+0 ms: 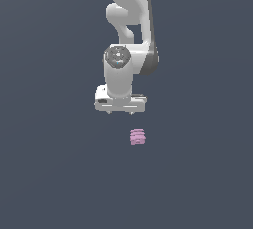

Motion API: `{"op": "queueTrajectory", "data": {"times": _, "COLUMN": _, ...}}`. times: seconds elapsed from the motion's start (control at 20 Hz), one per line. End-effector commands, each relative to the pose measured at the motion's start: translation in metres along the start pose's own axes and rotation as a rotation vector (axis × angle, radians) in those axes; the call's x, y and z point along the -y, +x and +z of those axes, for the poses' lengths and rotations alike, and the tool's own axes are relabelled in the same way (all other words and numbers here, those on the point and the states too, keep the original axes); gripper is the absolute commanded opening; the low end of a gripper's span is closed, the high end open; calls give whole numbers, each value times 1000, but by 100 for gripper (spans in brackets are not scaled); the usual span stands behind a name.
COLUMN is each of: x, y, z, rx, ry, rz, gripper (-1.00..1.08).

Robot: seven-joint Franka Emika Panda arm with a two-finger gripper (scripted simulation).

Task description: Pick up the object and move it to a goal position.

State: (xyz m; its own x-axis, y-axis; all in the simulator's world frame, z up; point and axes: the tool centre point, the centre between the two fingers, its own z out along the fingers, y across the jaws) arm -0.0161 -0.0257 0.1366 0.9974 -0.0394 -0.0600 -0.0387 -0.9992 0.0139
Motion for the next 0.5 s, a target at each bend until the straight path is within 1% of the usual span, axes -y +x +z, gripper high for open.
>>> {"op": "queueTrajectory", "data": {"times": 0.0, "x": 0, "y": 0, "z": 0, "rx": 0, "ry": 0, "rz": 0, "gripper": 100}}
{"op": "queueTrajectory", "data": {"times": 0.45, "x": 16, "y": 1, "z": 2, "rx": 14, "ry": -22, "rz": -38, "gripper": 100}}
